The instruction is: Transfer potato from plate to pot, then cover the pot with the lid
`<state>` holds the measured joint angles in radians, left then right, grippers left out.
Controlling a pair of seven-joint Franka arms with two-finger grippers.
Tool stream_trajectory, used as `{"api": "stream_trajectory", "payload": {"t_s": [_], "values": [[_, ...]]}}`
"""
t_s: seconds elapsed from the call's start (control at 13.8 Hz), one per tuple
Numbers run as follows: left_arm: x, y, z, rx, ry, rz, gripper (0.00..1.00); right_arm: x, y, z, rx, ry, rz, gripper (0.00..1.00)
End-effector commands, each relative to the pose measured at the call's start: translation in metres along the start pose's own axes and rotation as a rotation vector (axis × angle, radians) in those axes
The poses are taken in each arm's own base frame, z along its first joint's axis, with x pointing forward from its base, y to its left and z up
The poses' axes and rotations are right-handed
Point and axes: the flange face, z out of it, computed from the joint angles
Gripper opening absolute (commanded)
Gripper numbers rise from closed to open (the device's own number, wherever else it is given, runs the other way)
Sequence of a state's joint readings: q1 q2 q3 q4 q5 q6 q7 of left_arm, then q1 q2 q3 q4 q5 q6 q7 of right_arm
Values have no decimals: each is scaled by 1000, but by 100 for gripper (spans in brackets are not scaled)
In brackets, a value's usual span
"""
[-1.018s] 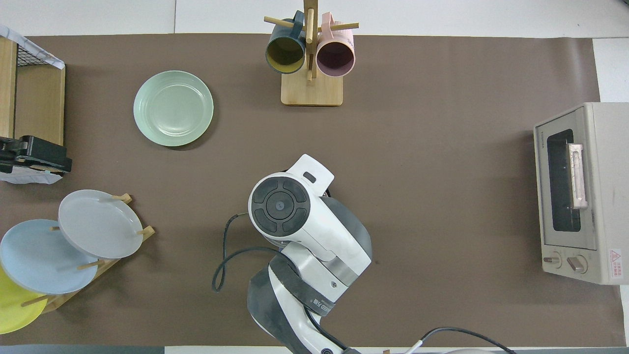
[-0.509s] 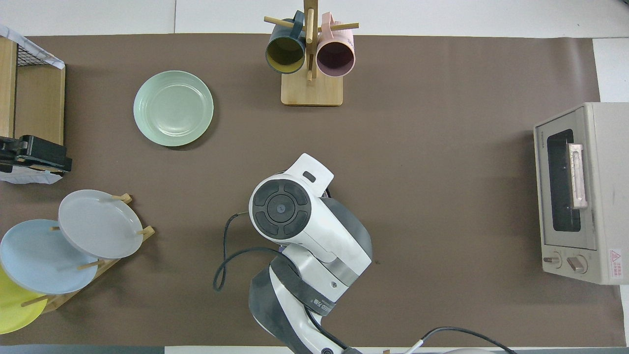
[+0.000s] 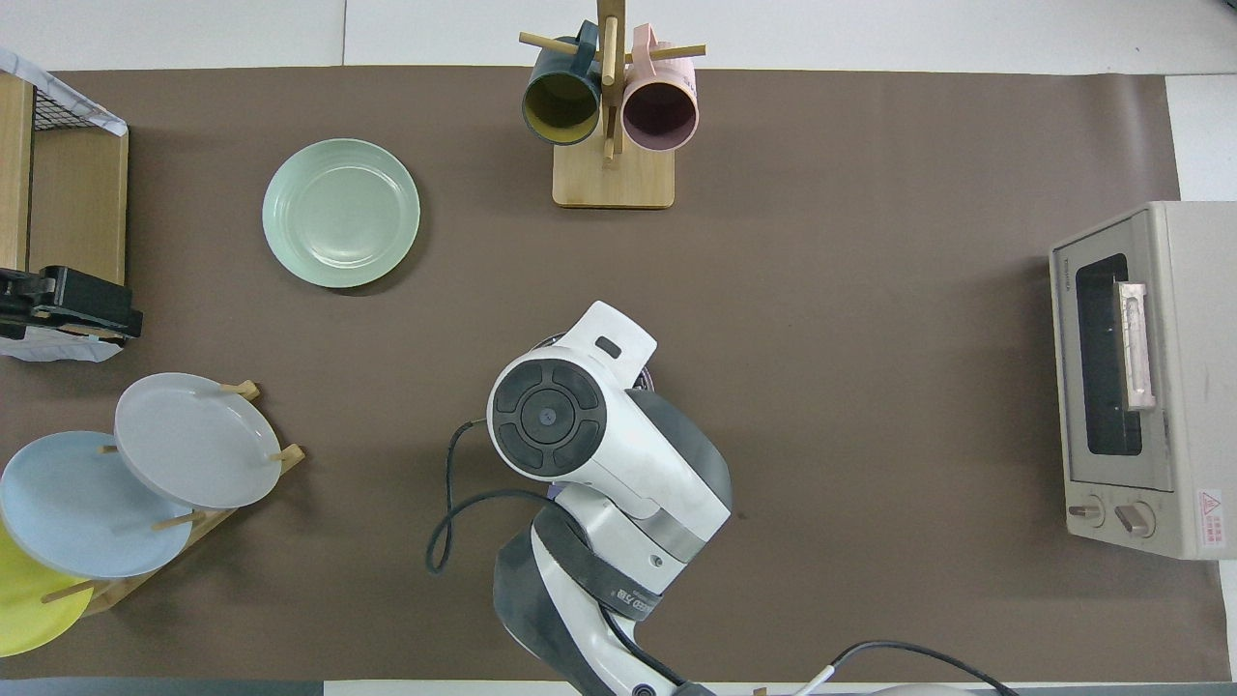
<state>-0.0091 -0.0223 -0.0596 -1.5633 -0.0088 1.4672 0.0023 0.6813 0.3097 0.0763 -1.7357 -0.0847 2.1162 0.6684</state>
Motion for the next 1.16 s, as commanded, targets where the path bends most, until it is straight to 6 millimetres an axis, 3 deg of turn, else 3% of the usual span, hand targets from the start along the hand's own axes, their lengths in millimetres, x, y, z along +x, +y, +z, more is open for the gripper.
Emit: {"api": "stream_trajectory", "payload": {"t_s": [0.0,0.15,0.36,0.44,0.51,0.8,1.09], "values": [[0,-3,-1,22,3,0,100,-4,0,1,0,20,-7,0],[0,-3,-1,22,5,0,100,-3,2,1,-1,20,-5,0],[0,-3,-1,22,3,0,100,-3,2,2,-1,19,-5,59],[0,-3,-1,22,5,0,100,-3,3,3,-1,20,-3,90],[0,-3,-1,22,3,0,100,-3,2,2,2,23,-5,100],[0,-3,-1,22,3,0,100,3,4,-6,2,27,-4,100],[0,-3,-1,22,3,0,100,24,24,-32,-14,20,-8,100]]}}
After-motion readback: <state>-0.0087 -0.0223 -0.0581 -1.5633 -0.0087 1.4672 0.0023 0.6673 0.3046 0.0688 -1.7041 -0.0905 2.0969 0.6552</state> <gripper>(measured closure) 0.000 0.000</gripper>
